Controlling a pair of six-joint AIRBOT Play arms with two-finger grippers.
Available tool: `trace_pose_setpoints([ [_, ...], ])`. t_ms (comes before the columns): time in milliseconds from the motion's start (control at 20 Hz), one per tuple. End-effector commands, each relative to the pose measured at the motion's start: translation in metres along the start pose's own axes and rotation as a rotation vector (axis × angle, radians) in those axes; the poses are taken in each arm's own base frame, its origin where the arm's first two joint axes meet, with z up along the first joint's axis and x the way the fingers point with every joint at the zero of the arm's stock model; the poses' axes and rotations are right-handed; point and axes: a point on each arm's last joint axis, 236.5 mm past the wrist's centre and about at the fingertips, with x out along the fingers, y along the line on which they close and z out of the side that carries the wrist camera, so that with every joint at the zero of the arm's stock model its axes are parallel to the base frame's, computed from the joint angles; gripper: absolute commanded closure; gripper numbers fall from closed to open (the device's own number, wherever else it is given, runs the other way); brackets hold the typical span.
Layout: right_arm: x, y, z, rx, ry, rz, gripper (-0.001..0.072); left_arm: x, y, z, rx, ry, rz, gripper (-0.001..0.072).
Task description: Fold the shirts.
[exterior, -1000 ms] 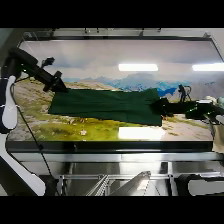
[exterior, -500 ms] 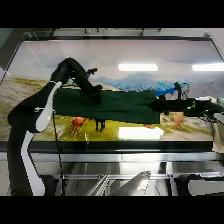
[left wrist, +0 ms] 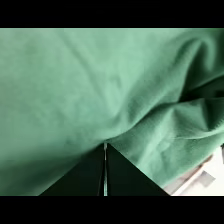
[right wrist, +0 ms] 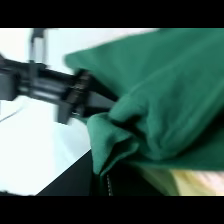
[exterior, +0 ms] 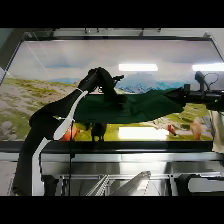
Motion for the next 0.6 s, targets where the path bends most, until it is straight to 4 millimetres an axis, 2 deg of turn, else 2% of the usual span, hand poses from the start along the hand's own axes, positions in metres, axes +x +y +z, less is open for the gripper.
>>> trace_pose_setpoints([
  [0, -0.006, 0.060, -0.001, -0.075, 0.028, 0.138, 0.0692, -0.043, -0.089, 0.017, 0.121, -0.110, -0.214, 0.0689],
  [100, 0.015, 0.096, -0.014, -0.134, 0.067, 0.193, 0.0692, -0.098, -0.096, 0.008, 0.195, -0.162, -0.213, 0.0689],
  [200, 0.052, 0.123, -0.035, -0.181, 0.123, 0.220, 0.0692, -0.161, -0.081, -0.007, 0.200, -0.230, -0.198, 0.0689],
  [250, 0.078, 0.132, -0.048, -0.199, 0.152, 0.216, 0.0692, -0.195, -0.070, -0.016, 0.187, -0.271, -0.185, 0.0689],
  [350, 0.137, 0.137, -0.077, -0.229, 0.193, 0.167, 0.0692, -0.252, -0.046, -0.038, 0.142, -0.339, -0.162, 0.0689],
  [400, 0.171, 0.135, -0.091, -0.252, 0.191, 0.122, 0.0691, -0.274, -0.034, -0.050, 0.119, -0.366, -0.150, 0.0689],
  [500, 0.233, 0.118, -0.116, -0.281, 0.168, 0.018, 0.0692, -0.305, -0.013, -0.071, 0.068, -0.417, -0.129, 0.0689],
  [550, 0.262, 0.108, -0.127, -0.292, 0.163, -0.024, 0.0692, -0.314, -0.005, -0.079, 0.055, -0.445, -0.118, 0.0689],
])
